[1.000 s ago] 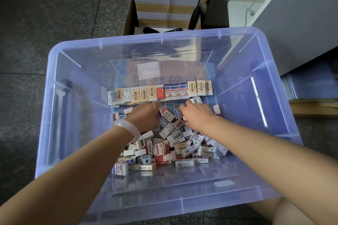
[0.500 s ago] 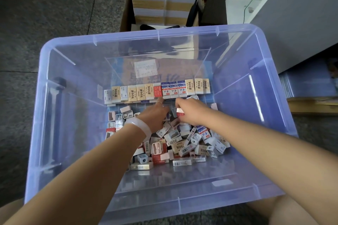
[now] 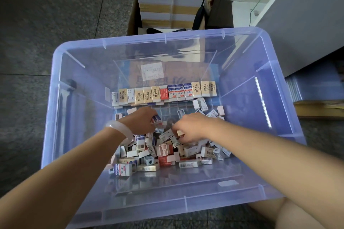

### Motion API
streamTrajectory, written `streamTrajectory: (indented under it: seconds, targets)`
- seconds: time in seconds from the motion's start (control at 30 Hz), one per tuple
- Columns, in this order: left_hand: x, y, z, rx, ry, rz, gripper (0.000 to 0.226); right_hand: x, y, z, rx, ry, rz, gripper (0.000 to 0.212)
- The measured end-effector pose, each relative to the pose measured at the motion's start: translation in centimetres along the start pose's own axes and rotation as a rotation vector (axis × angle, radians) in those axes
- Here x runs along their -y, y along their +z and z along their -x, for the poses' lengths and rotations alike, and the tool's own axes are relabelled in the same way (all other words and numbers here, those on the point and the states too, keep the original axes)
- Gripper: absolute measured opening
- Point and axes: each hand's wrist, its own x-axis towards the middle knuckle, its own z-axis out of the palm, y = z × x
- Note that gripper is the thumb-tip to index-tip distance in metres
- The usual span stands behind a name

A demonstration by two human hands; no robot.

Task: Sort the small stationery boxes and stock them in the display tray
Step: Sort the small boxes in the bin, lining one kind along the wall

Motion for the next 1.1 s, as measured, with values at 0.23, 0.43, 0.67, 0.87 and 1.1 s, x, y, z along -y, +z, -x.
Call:
streamTrajectory:
  seconds: [0.23,0.43,0.67,0.87,1.1]
  targets:
    - [-0.5,0.7,0.4,-0.009,-0.074,0.07,0.015,1.6,0.8,-0.4,-0.148,-0.213,0.423,0.033]
    - [-0.1,0.3,0.8,-0.069,-0.159,0.183,0.014,2.1,1.8,-0.5,-0.122,-0.292,0.533,0.027]
    - [-0.5,0.6,0.9,-0.148,-0.181,0.256,0.012,3.3,2.7,0.1,-0.16,-0.252,0.626,0.025]
    - [-1.2,-0.8,0.9,-0.262,-0.272,0.493,0.013,1.3,0.6,1.0,-0.182,-0.025,0.032,0.018]
    - [-2.7,-1.7,2.4,-0.165,-0.283,1.575,0.007,-1.7,-1.8,2.7,-0.537,0.473,-1.438,0.02]
